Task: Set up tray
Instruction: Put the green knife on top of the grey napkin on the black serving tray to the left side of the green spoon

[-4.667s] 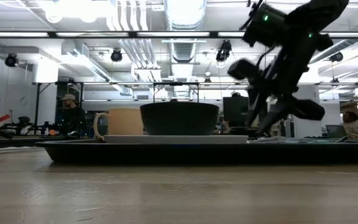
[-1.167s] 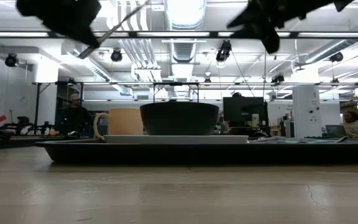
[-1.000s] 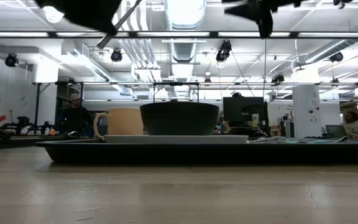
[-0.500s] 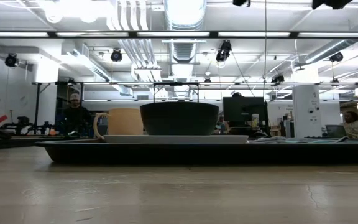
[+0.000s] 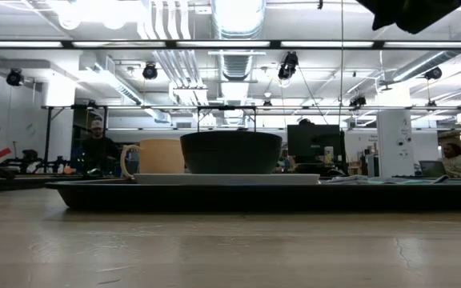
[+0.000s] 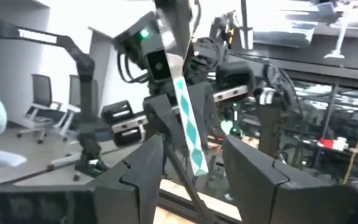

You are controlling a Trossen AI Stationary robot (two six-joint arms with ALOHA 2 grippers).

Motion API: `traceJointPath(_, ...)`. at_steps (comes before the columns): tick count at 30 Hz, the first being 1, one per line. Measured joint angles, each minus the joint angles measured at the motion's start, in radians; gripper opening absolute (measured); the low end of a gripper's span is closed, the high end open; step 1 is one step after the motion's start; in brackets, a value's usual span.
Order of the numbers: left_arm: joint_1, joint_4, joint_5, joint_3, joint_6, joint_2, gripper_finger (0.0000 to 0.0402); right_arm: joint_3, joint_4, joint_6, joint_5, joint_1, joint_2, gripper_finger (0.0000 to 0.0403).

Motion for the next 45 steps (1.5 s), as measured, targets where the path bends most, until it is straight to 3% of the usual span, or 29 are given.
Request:
traceJointPath(9,0.024,0.156,0.061,-0.03,0.105,0.0,0.0024,0.0,0.091,-0.048,0.011,0.039,-0.001,0.0157)
traceJointPath(29,0.107,0.428,0.14,-0.137,0.259,0.0,0.0024,0.011,0.069,-0.028,0.013,0.041,0.002,0.0145)
traceJointPath(35,0.105,0.445,0.138,-0.134,0.281,-0.018,0.0024,0.011,0.037,-0.031,0.013,0.041,0.002,0.0108)
traceJointPath(42,0.104,0.445,0.136,-0.14,0.281,-0.032,0.0024,0.011,0.038,-0.068,0.014,0.041,0.002,0.0019)
traceJointPath(45,0.105,0.445,0.138,-0.142,0.281,-0.032,0.0024,0.011,0.035,-0.048,0.004,0.04,0.002,0.0017)
